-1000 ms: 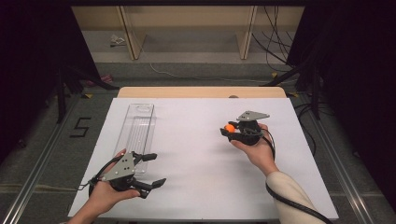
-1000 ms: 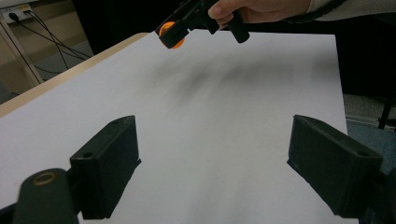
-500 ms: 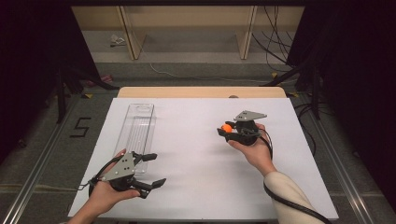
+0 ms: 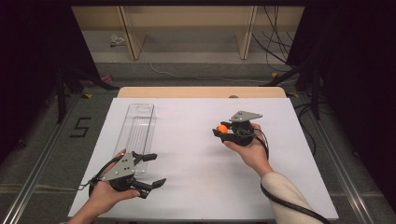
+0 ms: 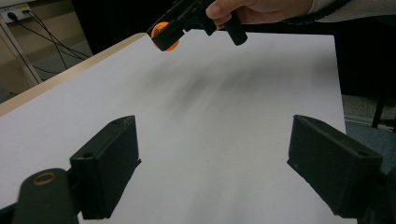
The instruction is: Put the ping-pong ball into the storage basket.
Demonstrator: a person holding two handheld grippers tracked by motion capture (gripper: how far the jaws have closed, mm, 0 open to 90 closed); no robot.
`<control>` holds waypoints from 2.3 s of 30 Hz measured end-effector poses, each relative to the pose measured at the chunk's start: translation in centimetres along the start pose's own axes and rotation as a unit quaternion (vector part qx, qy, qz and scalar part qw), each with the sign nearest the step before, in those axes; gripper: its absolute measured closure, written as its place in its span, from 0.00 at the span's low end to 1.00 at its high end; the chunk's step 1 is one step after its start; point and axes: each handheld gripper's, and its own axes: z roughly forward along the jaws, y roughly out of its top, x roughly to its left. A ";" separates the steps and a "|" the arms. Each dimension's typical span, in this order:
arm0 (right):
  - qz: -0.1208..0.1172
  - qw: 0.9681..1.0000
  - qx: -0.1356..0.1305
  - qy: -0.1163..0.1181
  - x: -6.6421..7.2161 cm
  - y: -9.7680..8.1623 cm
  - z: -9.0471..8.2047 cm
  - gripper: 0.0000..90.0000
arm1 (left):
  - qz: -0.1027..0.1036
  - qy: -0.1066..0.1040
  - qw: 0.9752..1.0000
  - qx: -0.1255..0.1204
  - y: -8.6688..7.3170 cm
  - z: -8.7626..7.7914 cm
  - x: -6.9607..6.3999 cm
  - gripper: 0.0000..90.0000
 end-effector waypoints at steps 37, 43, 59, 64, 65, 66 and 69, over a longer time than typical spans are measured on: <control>-0.010 1.000 -0.001 0.020 1.8 0.9 1.4 0.57 | 0.000 -0.002 1.000 0.000 0.0 0.0 0.0 0.18; -0.009 1.000 -0.001 0.023 2.1 1.0 1.6 0.57 | 0.000 -0.002 1.000 0.000 0.0 0.0 -0.1 0.18; -0.013 0.999 -0.002 0.029 2.6 1.3 2.1 0.57 | 0.003 -0.003 1.000 0.002 0.0 0.1 -0.1 0.18; -0.015 0.999 -0.002 0.030 2.7 1.4 2.2 0.57 | 0.004 -0.004 1.000 0.003 0.0 0.1 -0.1 0.18; -0.015 0.999 -0.002 0.030 2.7 1.4 2.2 0.57 | 0.004 -0.004 1.000 0.002 0.0 0.1 -0.1 0.18; -0.016 0.999 -0.002 0.030 2.7 1.4 2.2 0.57 | 0.004 -0.004 1.000 0.002 0.0 0.1 -0.1 0.18; -0.016 0.999 -0.003 0.031 2.8 1.5 2.2 0.57 | 0.004 -0.004 1.000 0.002 0.0 0.1 -0.2 0.18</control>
